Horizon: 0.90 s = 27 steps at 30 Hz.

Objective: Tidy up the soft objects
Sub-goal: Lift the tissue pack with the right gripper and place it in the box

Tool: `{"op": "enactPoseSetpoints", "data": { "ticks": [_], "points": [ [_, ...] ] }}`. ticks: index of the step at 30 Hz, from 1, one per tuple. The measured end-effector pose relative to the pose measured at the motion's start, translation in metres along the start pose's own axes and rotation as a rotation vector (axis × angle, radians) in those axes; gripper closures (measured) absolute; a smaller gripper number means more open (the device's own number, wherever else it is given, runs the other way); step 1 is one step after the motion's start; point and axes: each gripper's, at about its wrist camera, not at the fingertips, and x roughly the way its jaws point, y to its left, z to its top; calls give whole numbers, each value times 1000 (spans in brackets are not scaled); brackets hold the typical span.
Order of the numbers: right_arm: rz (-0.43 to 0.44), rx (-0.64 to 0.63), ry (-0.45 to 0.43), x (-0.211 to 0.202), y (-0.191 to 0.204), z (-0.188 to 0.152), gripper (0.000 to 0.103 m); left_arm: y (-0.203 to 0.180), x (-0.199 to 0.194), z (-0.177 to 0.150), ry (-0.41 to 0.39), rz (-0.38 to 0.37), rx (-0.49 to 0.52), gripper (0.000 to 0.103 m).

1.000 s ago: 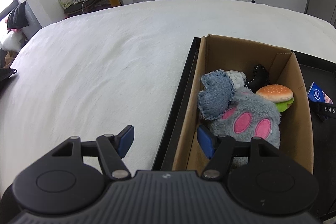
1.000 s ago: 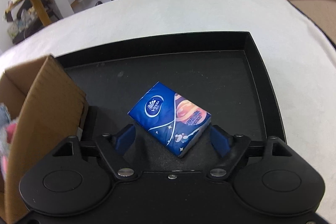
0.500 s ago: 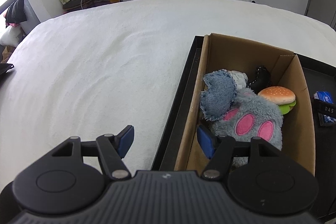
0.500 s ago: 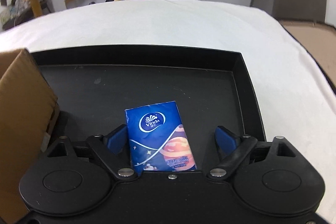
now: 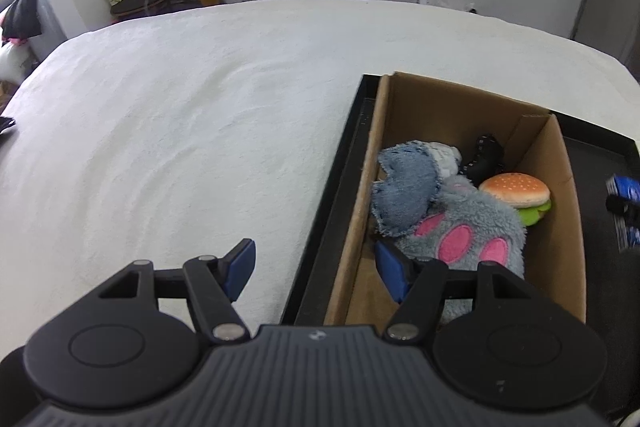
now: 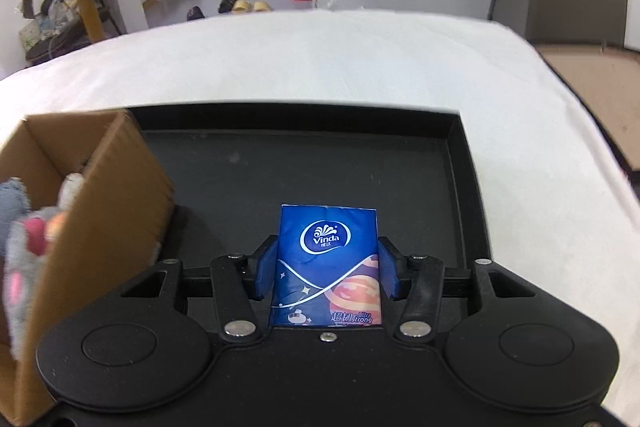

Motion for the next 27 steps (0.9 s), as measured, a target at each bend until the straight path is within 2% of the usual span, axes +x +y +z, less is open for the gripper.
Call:
{"op": "enactPoseSetpoints", "data": {
  "ticks": [9,17,23,27],
  "points": [
    [77,-55,-54,-44,26,14,53,7,-4,-2,-11,-62,-1,38],
    [169,-98,-68,-59,62,31,53,19,0,-7,-7,-116,-23,39],
    [244,-146,-61,-66,87,40,53,26,3,-11,-25,-171,-44,43],
    [292,-177,-52,-69,104,40,53,30,8,-15,-22,-207,-60,53]
  ]
}}
